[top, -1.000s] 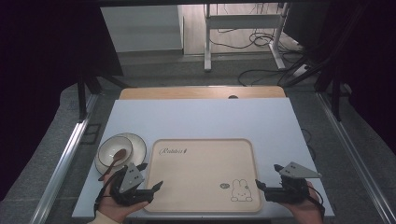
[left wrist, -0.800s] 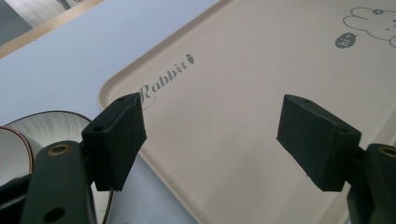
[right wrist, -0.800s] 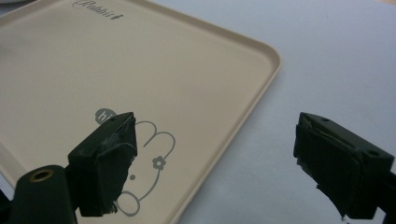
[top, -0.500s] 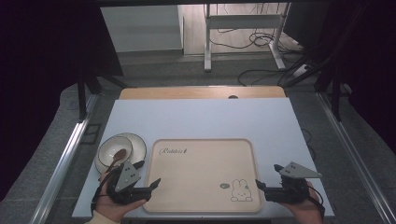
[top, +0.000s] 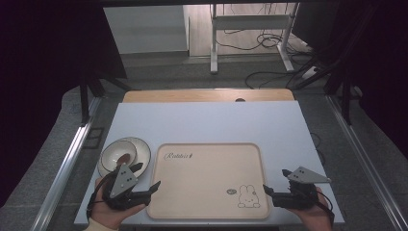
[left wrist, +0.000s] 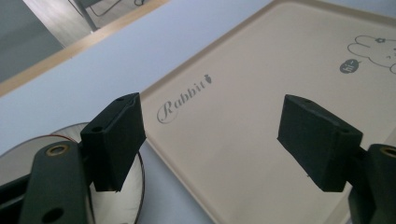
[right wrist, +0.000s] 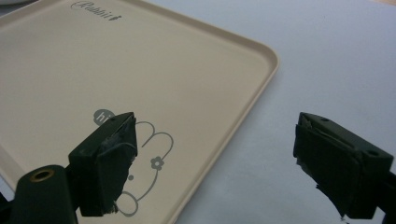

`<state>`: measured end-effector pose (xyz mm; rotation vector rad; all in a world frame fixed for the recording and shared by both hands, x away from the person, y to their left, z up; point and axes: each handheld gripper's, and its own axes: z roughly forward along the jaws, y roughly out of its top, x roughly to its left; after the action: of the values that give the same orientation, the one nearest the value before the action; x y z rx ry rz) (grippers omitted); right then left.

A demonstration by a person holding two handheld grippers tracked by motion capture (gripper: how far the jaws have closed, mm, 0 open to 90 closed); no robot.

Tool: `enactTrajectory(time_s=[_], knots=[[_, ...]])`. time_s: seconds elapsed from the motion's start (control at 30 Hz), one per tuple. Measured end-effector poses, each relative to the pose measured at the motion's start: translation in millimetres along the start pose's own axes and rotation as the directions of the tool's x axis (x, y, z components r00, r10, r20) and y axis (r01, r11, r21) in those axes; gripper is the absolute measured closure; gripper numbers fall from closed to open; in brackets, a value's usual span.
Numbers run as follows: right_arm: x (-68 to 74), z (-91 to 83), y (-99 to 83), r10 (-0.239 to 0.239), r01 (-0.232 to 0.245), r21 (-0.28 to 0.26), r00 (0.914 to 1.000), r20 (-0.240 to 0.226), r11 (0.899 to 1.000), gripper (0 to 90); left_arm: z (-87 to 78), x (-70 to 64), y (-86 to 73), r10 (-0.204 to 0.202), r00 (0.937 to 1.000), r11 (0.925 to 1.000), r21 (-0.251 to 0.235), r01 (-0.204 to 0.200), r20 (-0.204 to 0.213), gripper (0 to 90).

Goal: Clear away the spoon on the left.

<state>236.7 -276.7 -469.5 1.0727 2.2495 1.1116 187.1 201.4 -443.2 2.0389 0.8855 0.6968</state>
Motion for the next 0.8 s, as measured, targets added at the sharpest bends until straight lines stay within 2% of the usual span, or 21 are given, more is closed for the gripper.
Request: enactTrajectory(time_s=[0.17, 0.27, 0.8], knots=[[-0.4, -0.4, 0.2, 0.000, 0.000, -0.001, 1.0000, 0.001, 1.000, 13.9, -9.3, -0.6, 7.6, 0.013, 0.9998, 0.9997, -0.020, -0.013, -0.013, 22.9], [-0.6, -0.5, 0.3, 0.000, 0.000, -0.001, 1.0000, 0.002, 1.000, 13.9, -12.7, 1.2, 9.3, 0.007, 0.9998, 0.9998, -0.021, -0.007, -0.016, 22.9], [-1.1, -1.3, 0.2, 0.005, -0.005, 0.004, 0.9999, 0.013, 1.000, 14.4, -30.3, 26.8, 3.3, -0.058, 0.9961, 0.9981, -0.022, 0.057, -0.066, 22.5]])
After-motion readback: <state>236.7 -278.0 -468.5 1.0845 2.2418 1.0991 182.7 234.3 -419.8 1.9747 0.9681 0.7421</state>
